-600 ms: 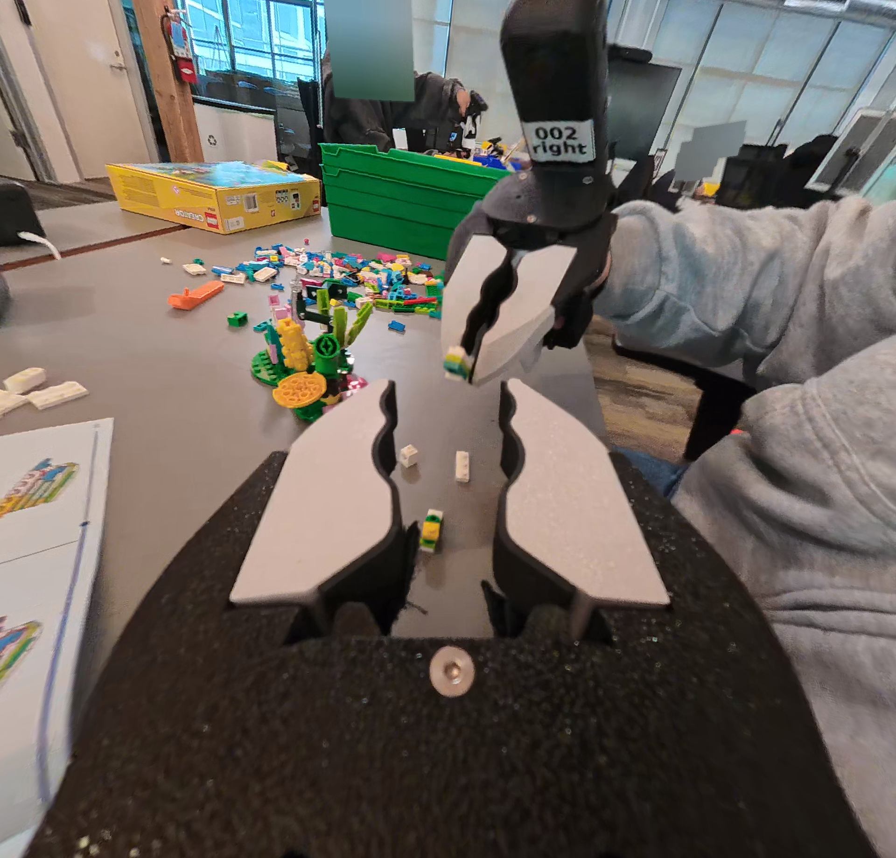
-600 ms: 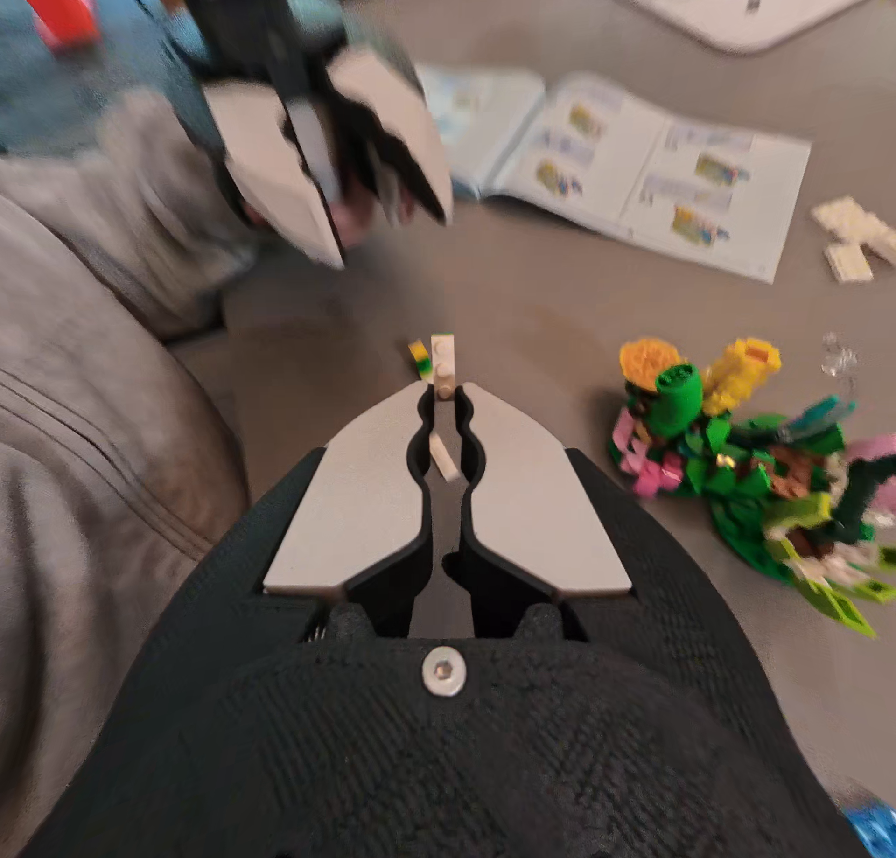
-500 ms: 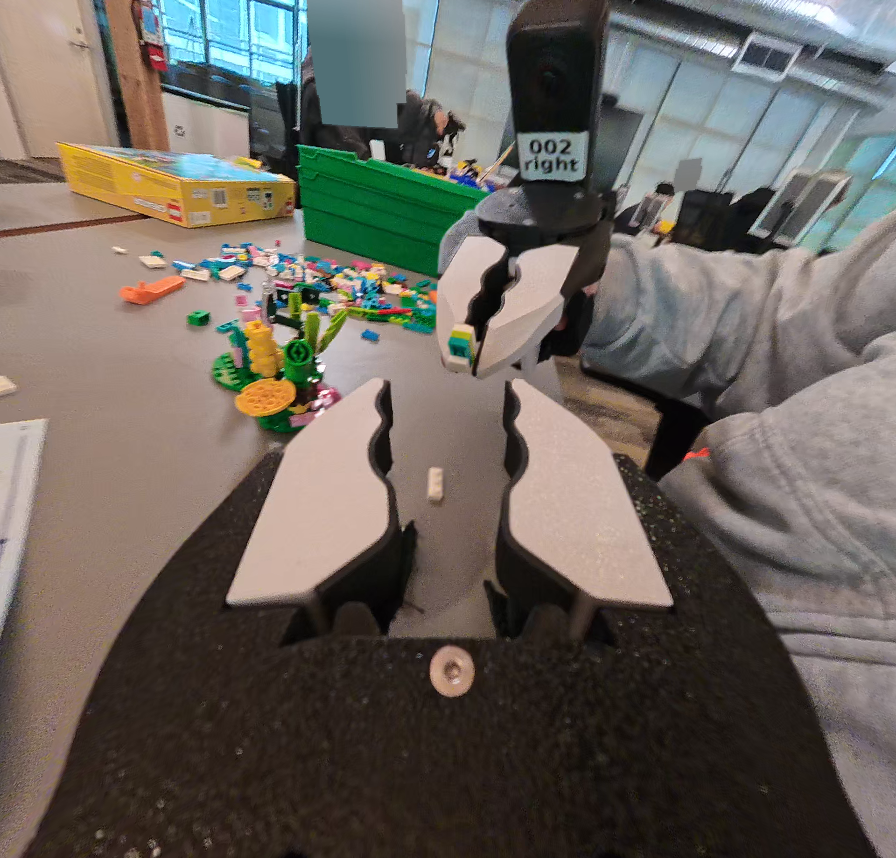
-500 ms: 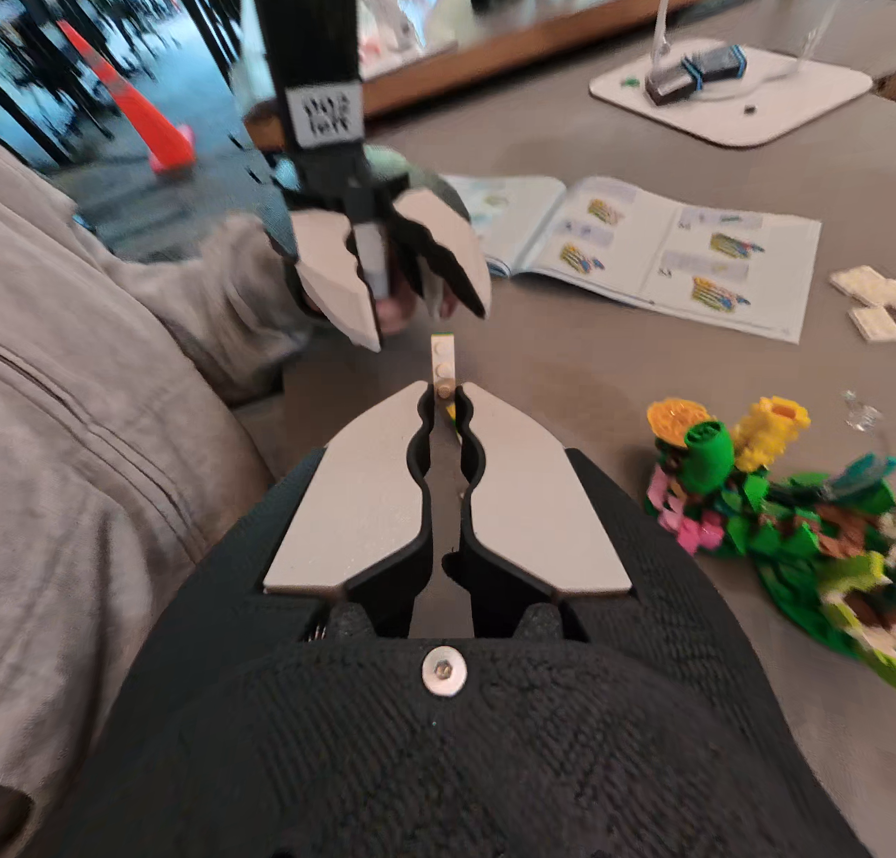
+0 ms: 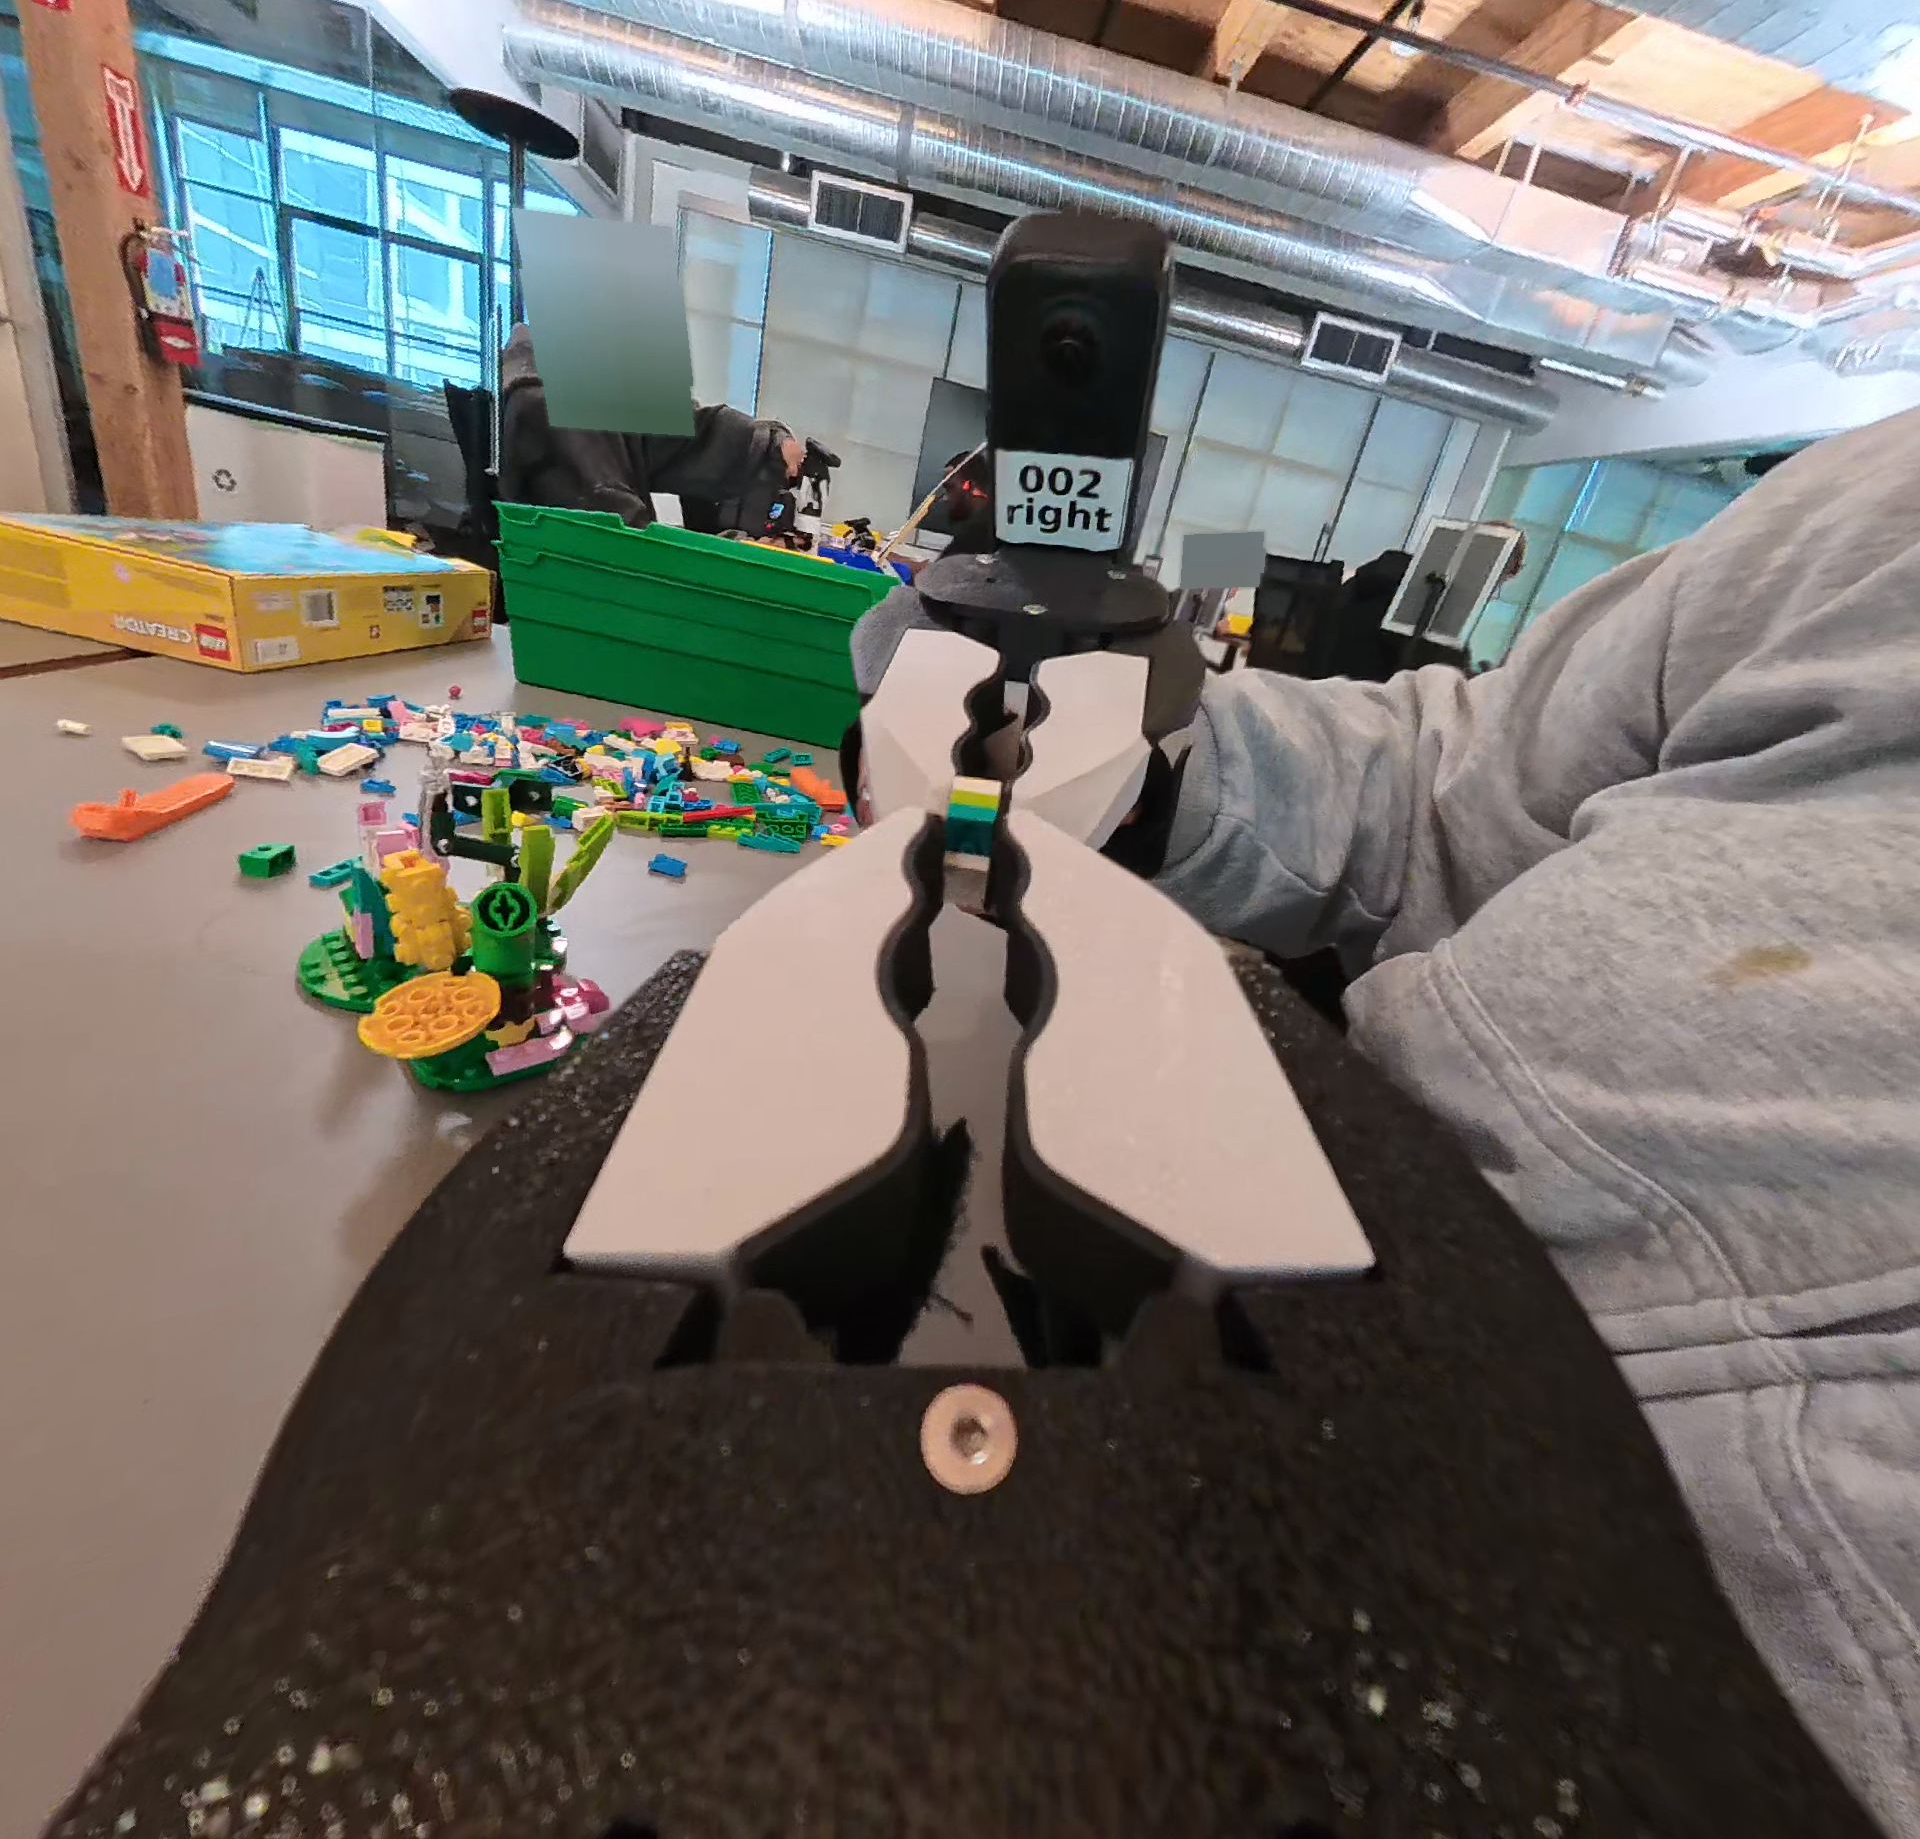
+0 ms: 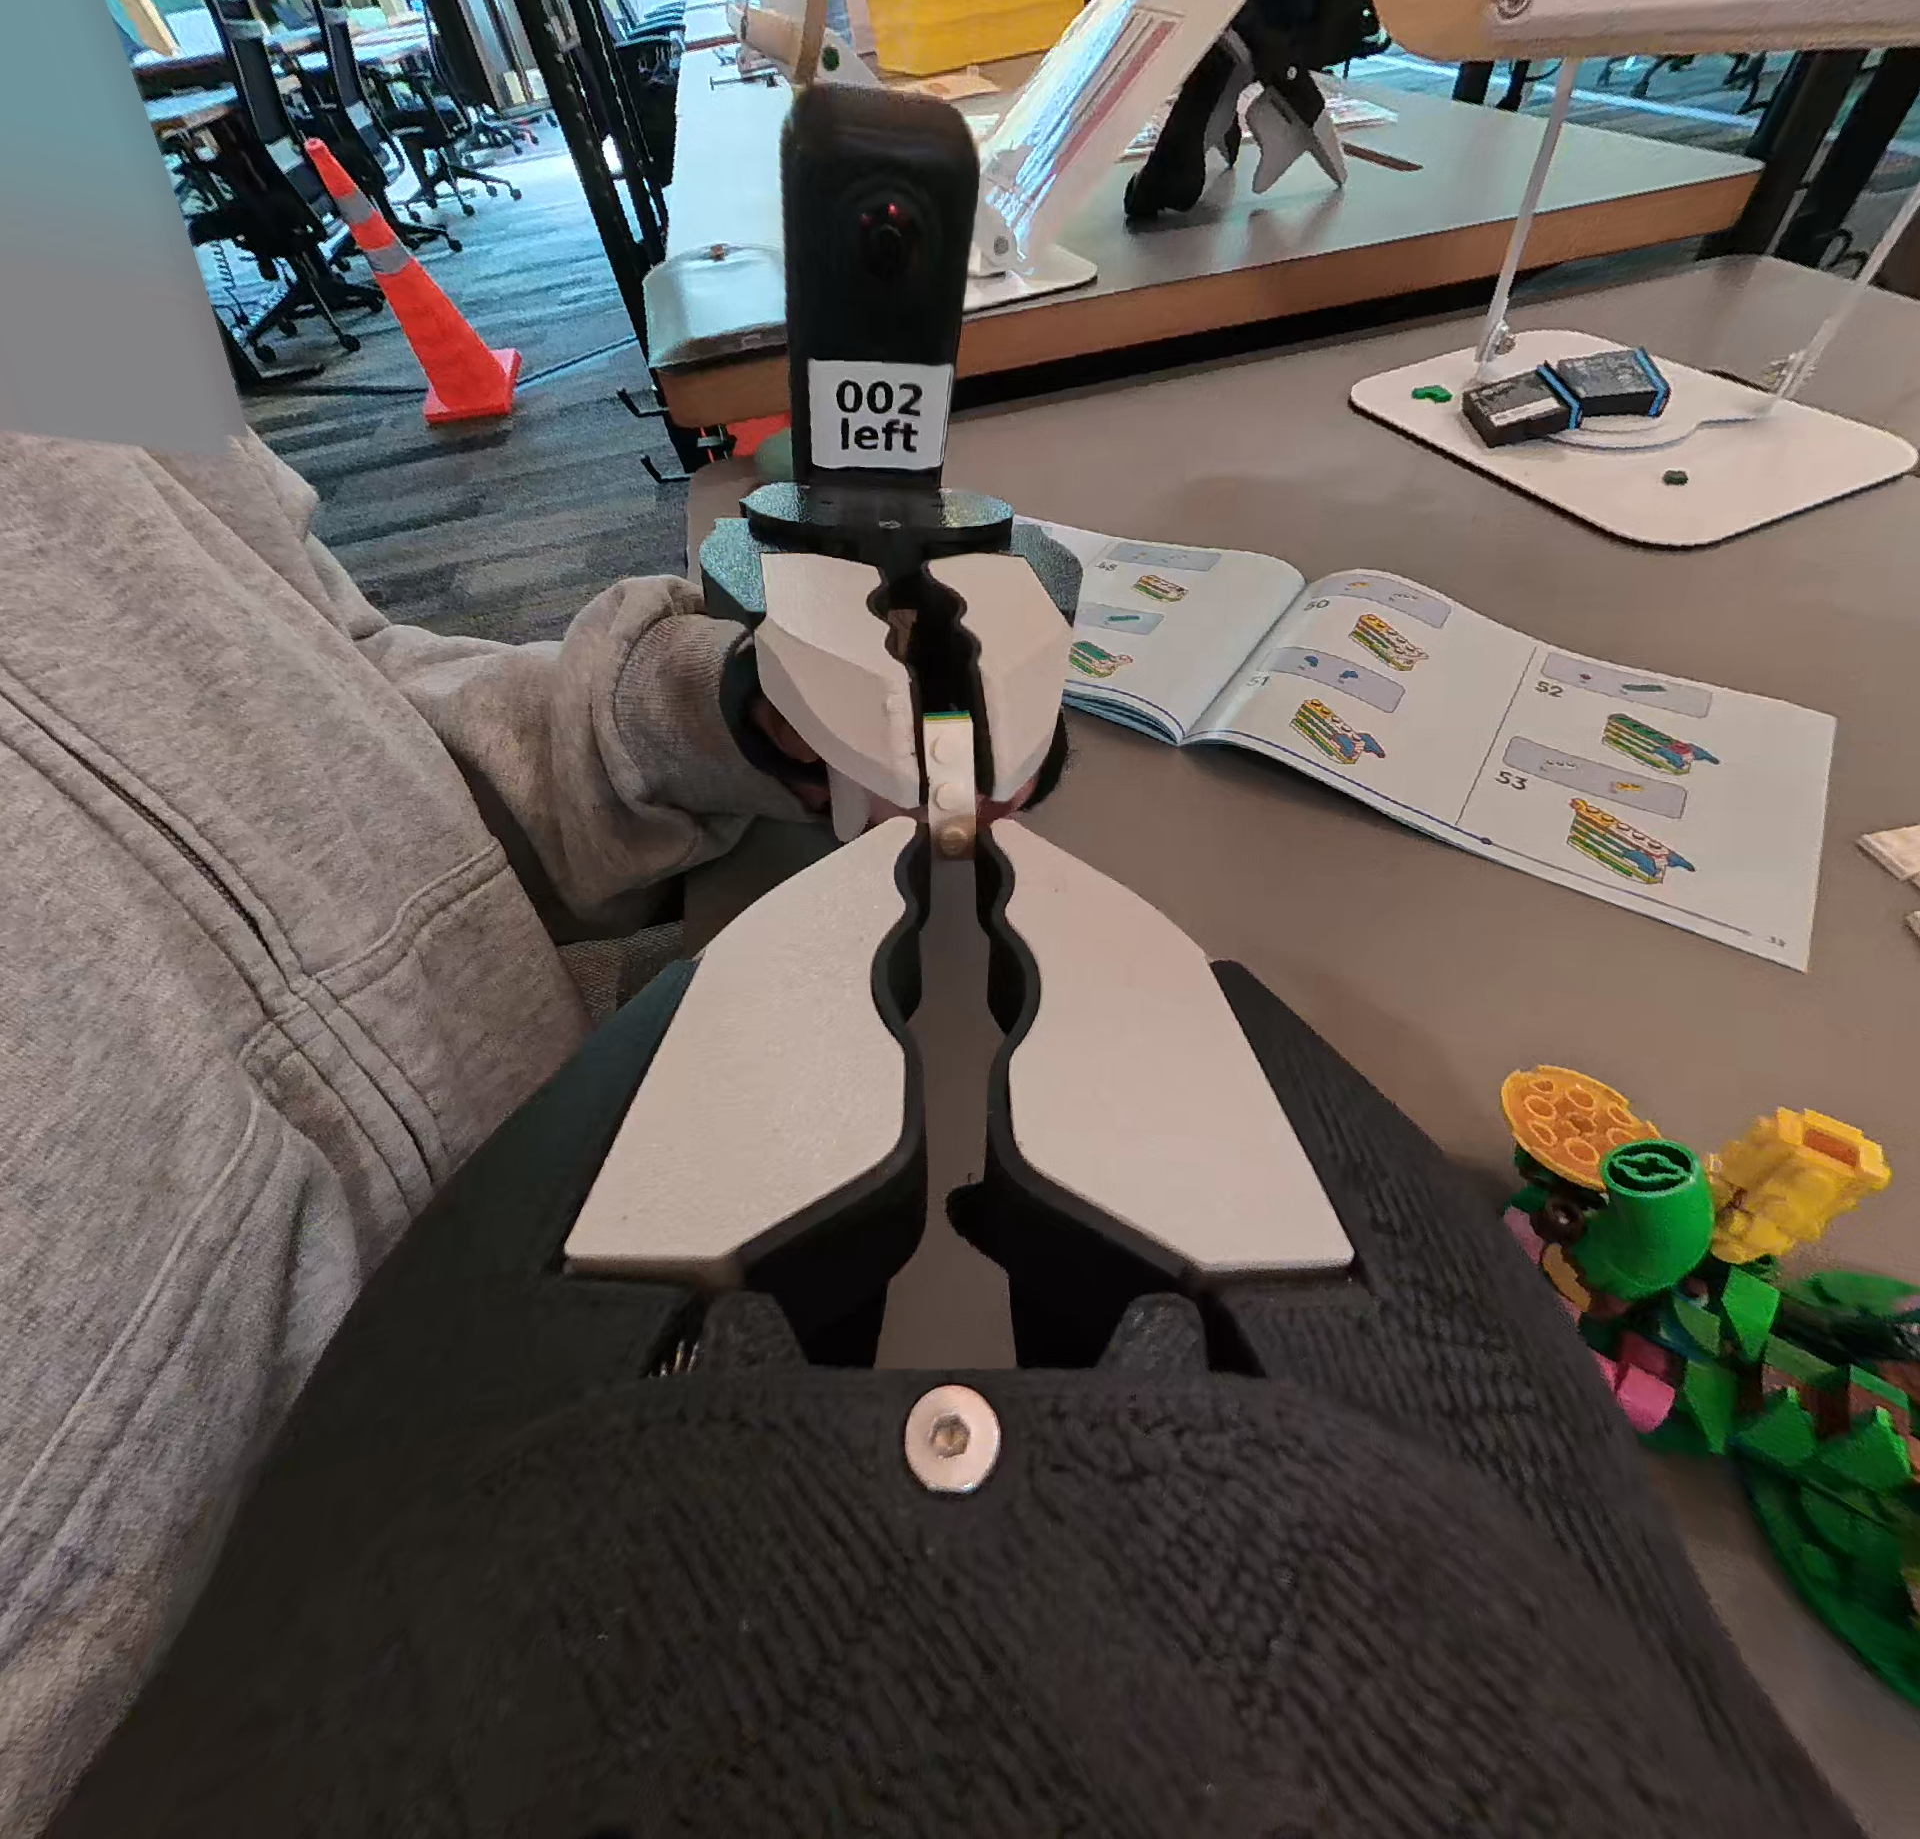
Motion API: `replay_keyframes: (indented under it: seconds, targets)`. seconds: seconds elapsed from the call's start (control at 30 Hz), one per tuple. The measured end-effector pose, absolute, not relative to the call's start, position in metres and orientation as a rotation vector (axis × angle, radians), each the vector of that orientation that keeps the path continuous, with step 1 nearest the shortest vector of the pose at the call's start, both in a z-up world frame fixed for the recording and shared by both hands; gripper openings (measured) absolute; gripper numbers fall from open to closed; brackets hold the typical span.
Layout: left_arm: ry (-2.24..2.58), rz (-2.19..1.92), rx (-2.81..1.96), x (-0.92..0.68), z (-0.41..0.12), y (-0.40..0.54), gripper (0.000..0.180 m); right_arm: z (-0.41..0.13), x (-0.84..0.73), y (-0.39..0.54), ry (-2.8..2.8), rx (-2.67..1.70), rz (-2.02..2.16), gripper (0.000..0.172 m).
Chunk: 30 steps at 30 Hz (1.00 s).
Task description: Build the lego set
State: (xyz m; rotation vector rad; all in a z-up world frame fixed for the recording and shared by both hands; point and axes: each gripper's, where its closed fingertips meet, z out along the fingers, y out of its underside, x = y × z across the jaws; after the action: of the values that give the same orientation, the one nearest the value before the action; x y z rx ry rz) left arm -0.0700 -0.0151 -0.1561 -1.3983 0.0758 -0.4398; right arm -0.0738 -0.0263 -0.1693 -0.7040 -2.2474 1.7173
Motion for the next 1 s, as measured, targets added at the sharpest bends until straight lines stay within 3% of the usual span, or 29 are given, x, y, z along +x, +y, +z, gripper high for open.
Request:
replay_keyframes:
  seconds: [0.2, 0.43, 0.83, 1.0]
  targets:
    - [0.165, -0.362, -1.412, -0.065, -0.156, -0.019, 0.008, -0.167, -0.075, -0.027, -2.239, -0.598, 1.592, 0.017]
    - [0.24, -0.359, -1.398, -0.058, -0.153, -0.026, 0.008, -0.165, -0.067, -0.035, -2.278, -0.444, 1.441, 0.007]
    - [0.373, -0.573, -1.245, -0.029, -0.133, -0.042, 0.008, -0.14, -0.033, -0.048, -2.334, -0.476, 2.069, 0.006]
    - [0.346, -0.583, -1.261, -0.032, -0.136, -0.04, 0.008, -0.142, -0.035, -0.047, -2.34, -0.523, 2.103, 0.006]
